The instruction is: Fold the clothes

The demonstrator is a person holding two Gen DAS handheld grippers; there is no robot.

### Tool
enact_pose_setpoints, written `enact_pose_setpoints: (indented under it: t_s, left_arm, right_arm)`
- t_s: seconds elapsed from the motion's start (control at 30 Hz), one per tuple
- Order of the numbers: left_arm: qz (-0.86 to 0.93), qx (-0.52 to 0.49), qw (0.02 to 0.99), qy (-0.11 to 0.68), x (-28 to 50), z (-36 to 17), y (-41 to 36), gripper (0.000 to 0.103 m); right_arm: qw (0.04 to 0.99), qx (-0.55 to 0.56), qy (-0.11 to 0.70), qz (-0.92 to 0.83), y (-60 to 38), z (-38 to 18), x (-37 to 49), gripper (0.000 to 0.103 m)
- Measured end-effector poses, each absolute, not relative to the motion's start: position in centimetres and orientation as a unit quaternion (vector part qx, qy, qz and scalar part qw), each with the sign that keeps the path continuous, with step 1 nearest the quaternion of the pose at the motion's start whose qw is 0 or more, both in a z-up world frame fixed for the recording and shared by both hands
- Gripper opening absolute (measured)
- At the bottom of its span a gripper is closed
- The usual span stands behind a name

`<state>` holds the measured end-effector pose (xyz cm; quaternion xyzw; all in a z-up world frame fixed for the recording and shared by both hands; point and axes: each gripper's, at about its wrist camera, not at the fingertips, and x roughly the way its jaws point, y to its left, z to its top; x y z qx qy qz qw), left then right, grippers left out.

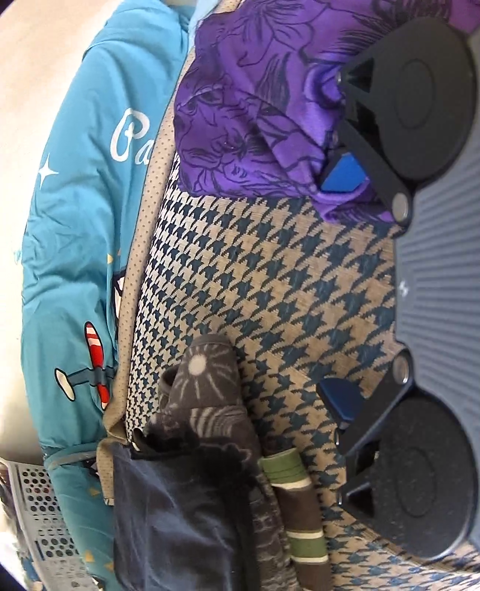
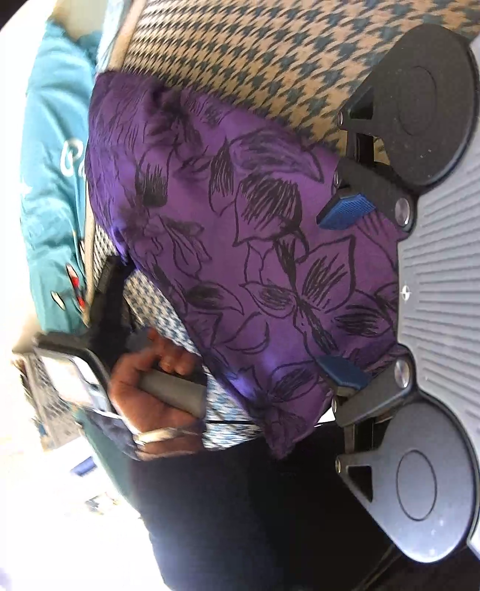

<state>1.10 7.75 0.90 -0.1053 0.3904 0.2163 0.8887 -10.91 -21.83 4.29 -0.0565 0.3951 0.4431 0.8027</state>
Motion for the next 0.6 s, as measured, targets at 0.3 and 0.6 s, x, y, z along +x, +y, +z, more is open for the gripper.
enact_pose_setpoints:
  t_s: [0.3,0.6]
  left_arm:
    - [0.210,-0.044,0.895,0.392,-0.4,1.2,6.3,0.103]
    - [0.211,-0.068,0.888,0.403,-3.3,1.5,7.3,0.103]
  right_arm:
    - [0.843,0.007,0.389,0.372,-26.1,5.0,-10.3,0.075]
    - [0.830,0.003,0.415,0.372,-26.4,3.7,-11.1,0.075]
